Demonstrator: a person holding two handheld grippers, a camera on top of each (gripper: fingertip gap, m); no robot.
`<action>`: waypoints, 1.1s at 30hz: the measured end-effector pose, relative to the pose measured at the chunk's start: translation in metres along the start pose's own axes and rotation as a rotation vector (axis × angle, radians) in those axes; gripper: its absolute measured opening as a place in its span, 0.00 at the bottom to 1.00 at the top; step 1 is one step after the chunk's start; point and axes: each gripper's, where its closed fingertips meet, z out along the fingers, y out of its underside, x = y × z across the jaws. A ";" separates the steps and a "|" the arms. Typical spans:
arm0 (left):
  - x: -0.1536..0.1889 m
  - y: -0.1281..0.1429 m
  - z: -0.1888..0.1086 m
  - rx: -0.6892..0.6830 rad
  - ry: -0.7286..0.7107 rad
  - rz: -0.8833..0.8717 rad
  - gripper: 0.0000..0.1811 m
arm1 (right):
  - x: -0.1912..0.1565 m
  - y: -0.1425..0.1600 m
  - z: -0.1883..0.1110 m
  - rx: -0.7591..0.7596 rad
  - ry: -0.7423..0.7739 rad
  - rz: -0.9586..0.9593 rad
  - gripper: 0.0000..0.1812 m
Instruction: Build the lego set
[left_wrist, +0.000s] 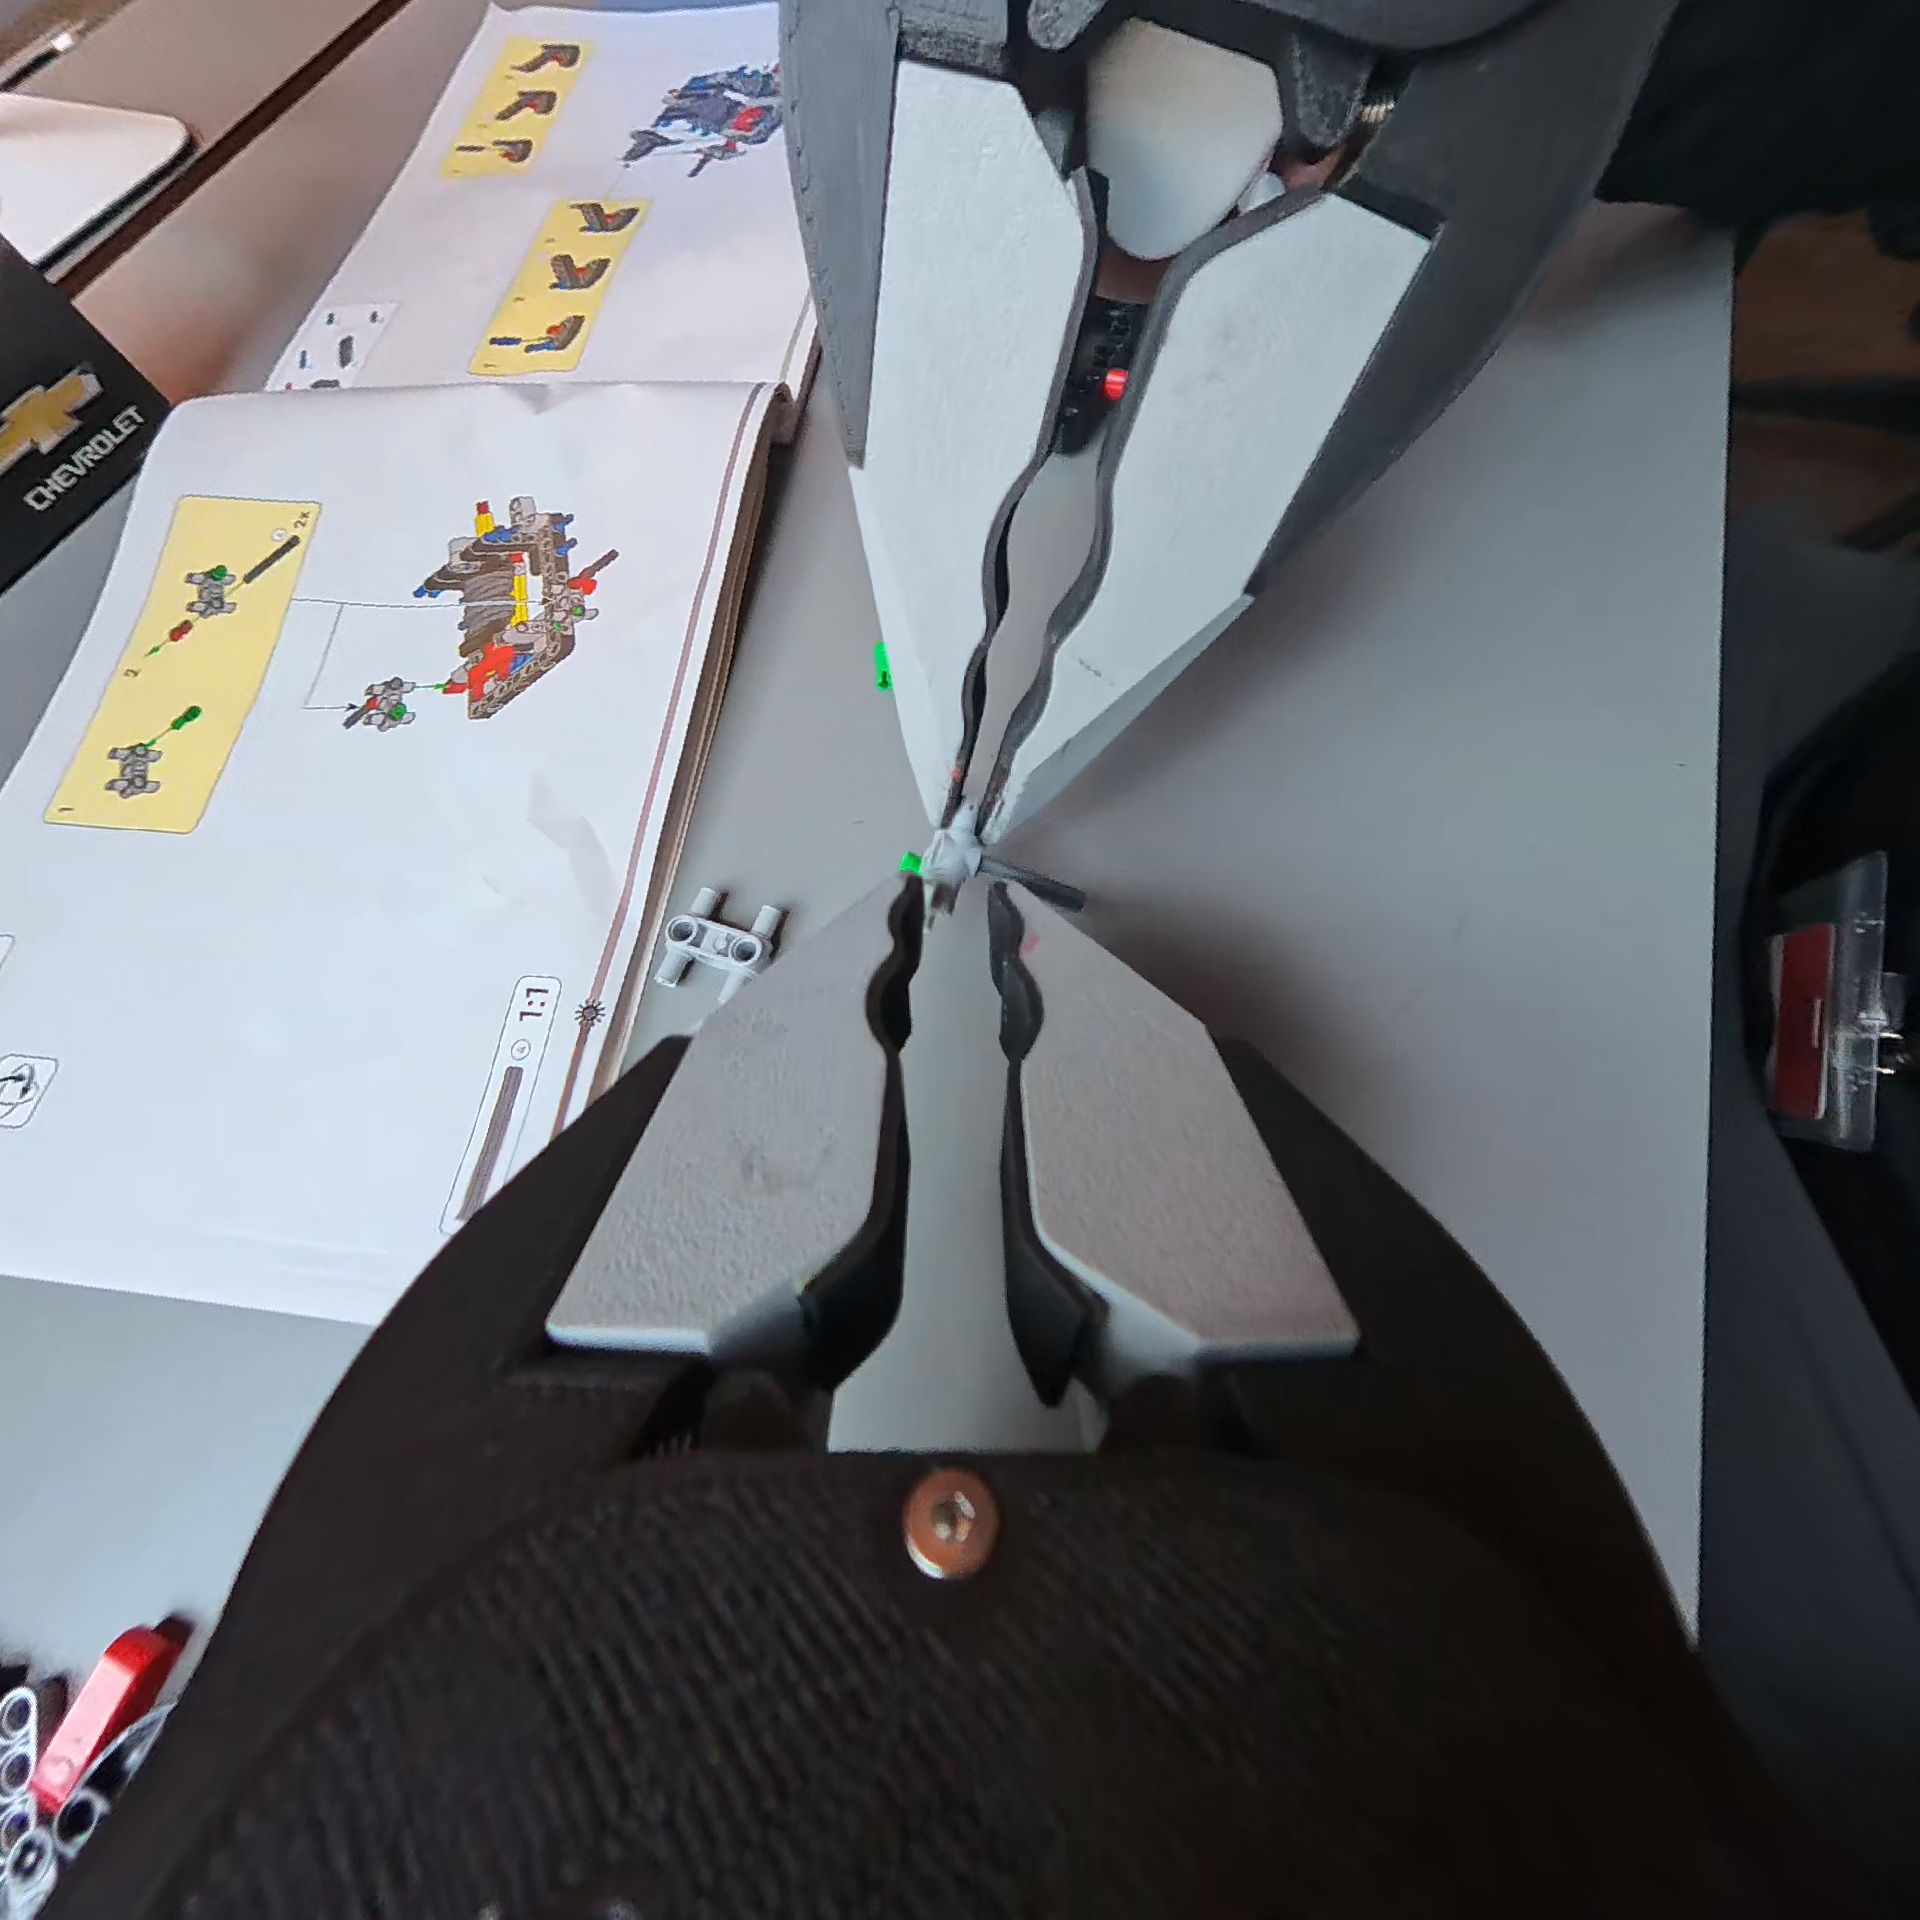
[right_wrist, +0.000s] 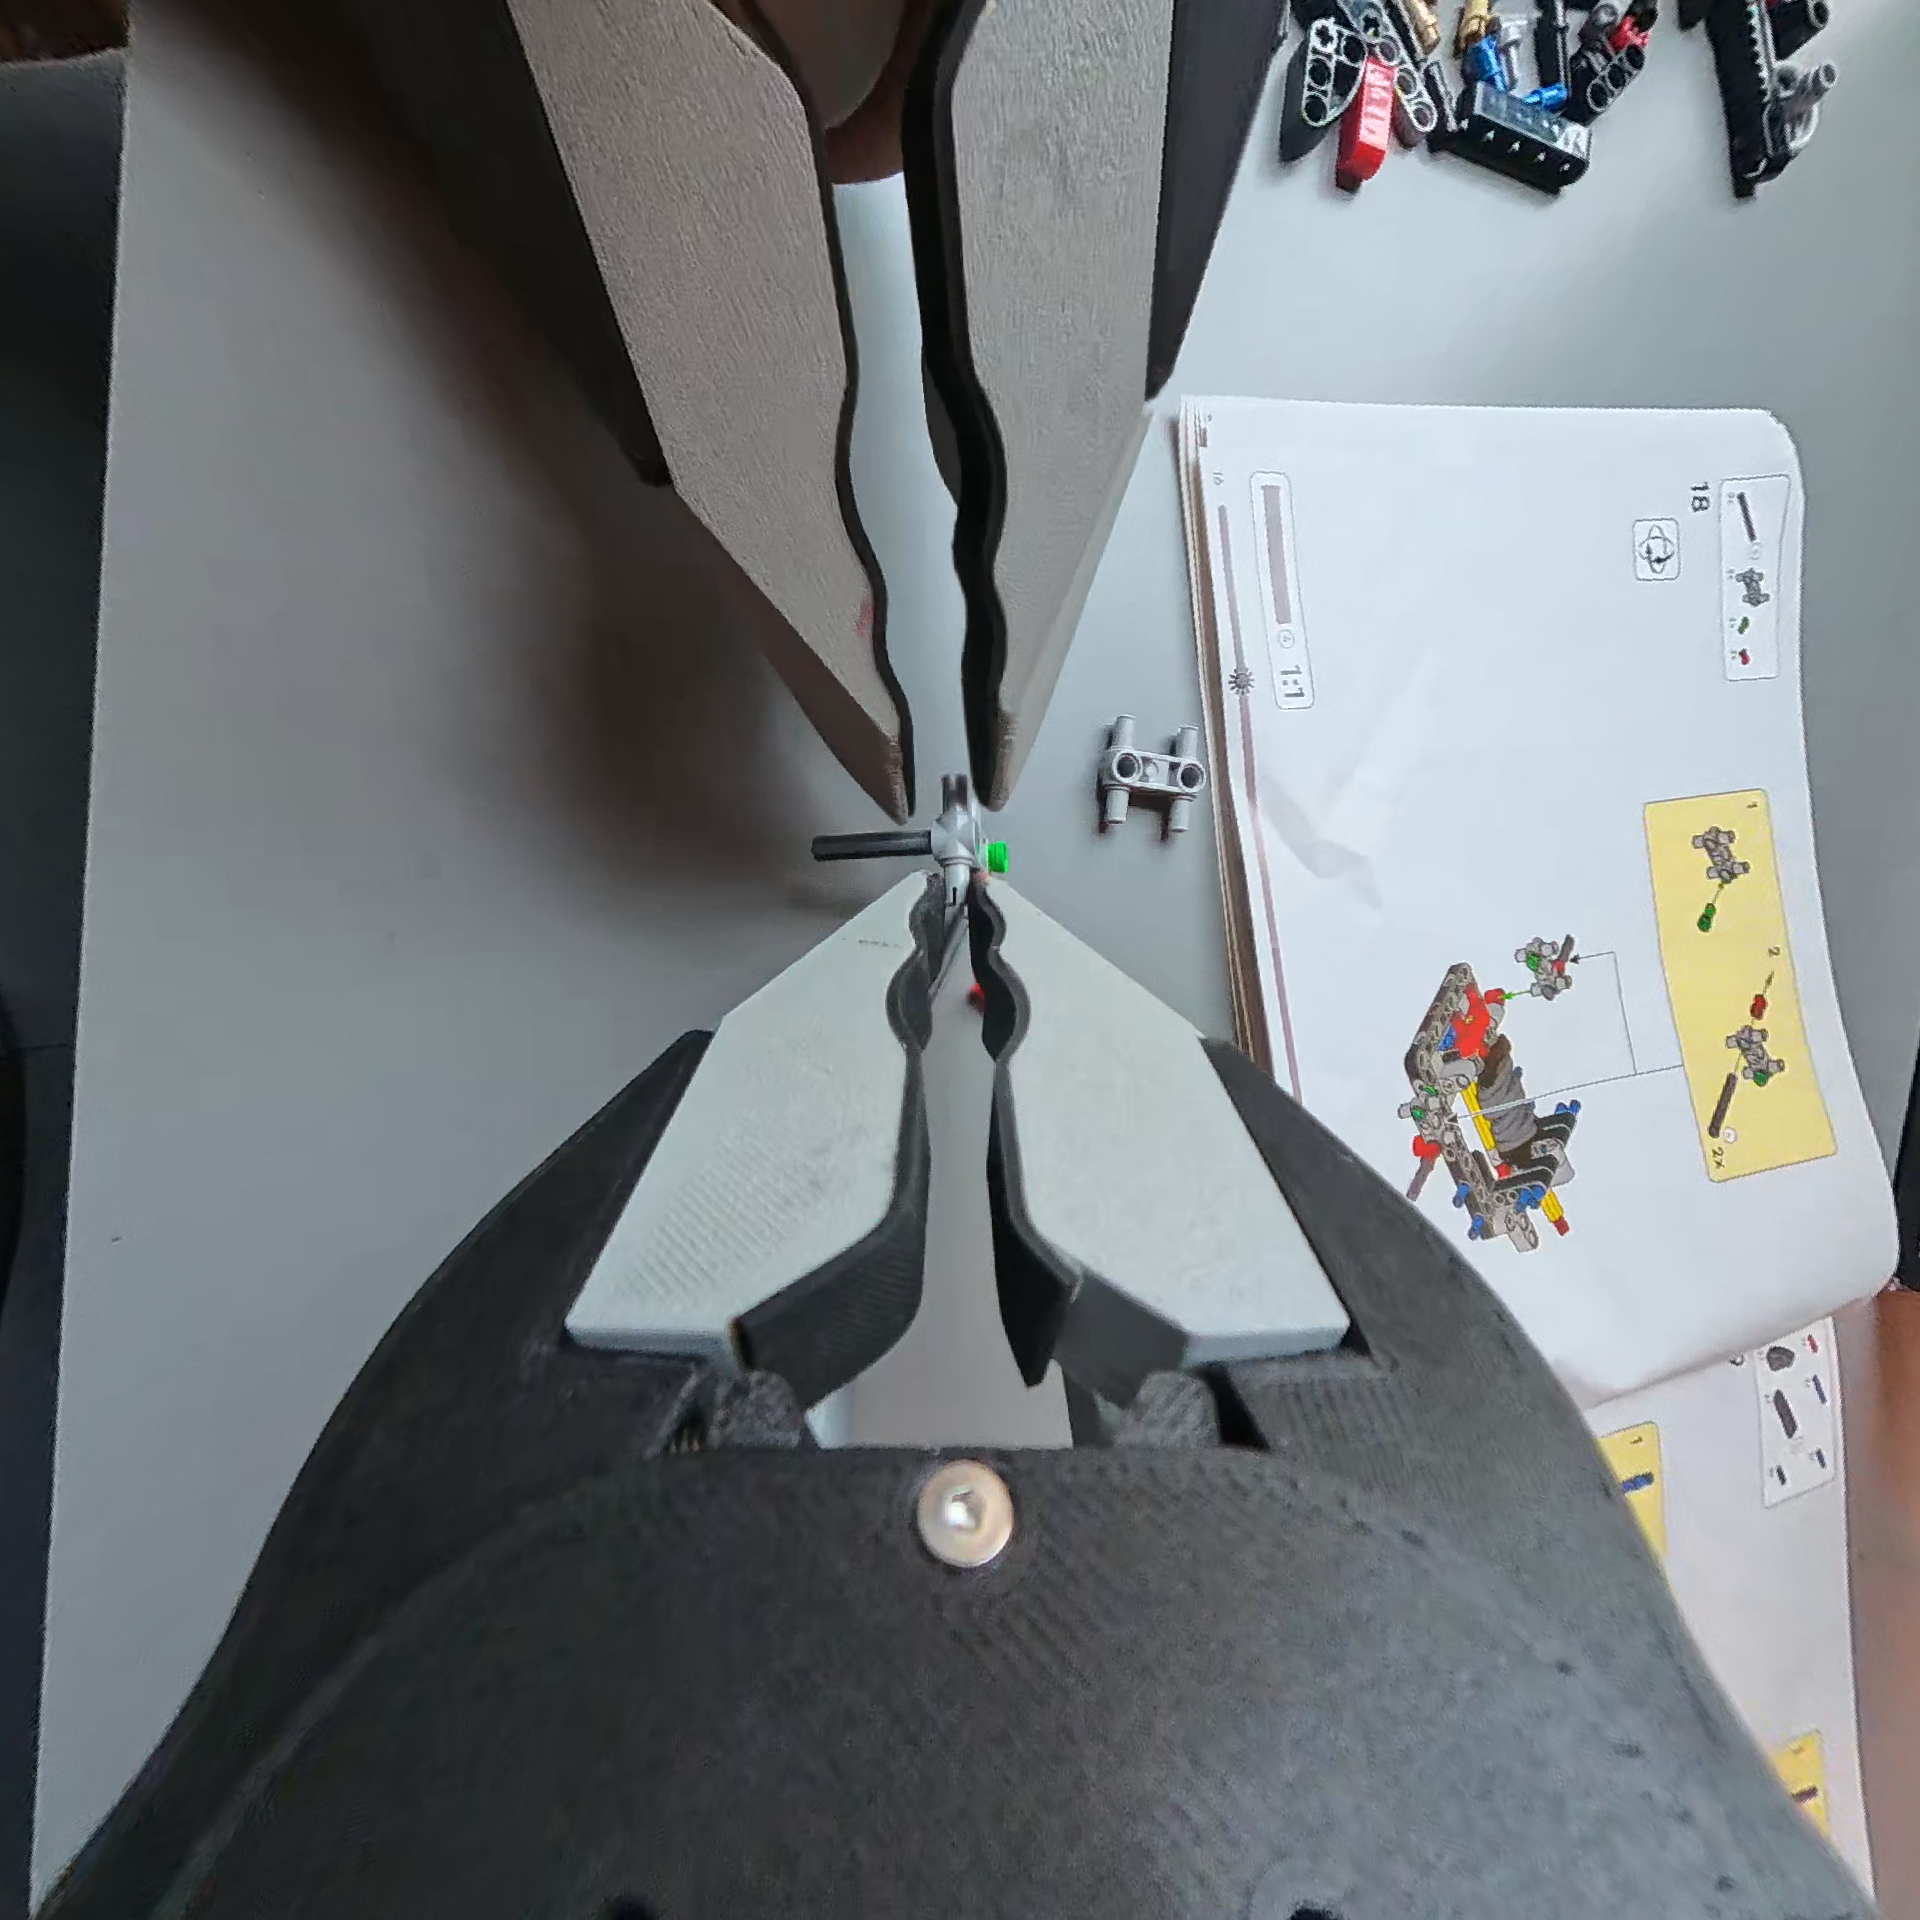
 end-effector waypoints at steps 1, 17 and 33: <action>0.000 0.001 0.001 -0.006 -0.002 -0.002 0.04 | -0.001 0.000 0.000 0.001 -0.006 0.000 0.01; 0.000 0.007 0.006 -0.031 0.012 -0.026 0.02 | -0.003 -0.002 0.000 0.024 -0.056 0.002 0.01; -0.021 0.000 -0.012 0.087 -0.006 -0.168 0.08 | 0.016 -0.017 -0.021 0.332 0.076 0.139 0.01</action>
